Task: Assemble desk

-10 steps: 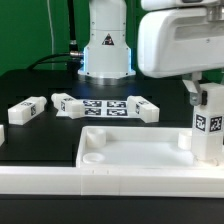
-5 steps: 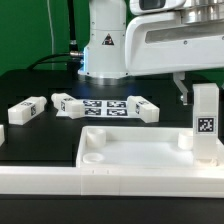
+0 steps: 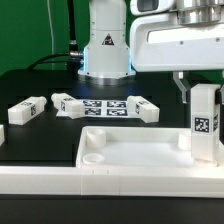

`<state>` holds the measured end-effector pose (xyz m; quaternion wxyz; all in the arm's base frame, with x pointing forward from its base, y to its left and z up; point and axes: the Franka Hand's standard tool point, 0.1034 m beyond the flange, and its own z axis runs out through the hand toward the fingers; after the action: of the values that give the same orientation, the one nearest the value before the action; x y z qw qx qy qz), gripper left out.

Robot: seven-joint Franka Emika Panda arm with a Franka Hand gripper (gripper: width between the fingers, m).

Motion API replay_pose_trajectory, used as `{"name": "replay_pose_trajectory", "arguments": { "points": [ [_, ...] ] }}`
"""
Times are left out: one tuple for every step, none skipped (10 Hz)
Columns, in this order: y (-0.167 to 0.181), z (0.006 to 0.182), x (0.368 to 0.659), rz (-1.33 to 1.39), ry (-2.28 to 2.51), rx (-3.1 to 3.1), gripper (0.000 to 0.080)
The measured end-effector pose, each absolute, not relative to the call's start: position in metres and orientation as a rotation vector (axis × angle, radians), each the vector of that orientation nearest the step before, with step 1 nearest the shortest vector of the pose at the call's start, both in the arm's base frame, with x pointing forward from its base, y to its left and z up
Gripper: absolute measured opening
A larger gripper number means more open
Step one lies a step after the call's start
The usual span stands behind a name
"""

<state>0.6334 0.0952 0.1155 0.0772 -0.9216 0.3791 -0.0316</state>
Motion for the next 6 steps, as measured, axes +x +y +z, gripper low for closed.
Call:
{"name": "replay_pose_trajectory", "arguments": {
  "points": [
    [0.0952,0.1155,0.6335,-0.093,1.174,-2.746,0.029],
    [0.0943,0.1155,0.6335,-0.084,1.246,-2.708,0.029],
    [0.095,0.1151,0.6333,-0.082,1.246,-2.706,0.0388],
    [0.0953,0.1149,0.6332,-0.085,1.197,-2.729,0.0388],
    [0.0952,0.1149,0.6332,-0.092,1.115,-2.766,0.0525],
    [0.0971,0.1151,0.6331,-0.094,1.087,-2.777,0.0623]
  ]
}}
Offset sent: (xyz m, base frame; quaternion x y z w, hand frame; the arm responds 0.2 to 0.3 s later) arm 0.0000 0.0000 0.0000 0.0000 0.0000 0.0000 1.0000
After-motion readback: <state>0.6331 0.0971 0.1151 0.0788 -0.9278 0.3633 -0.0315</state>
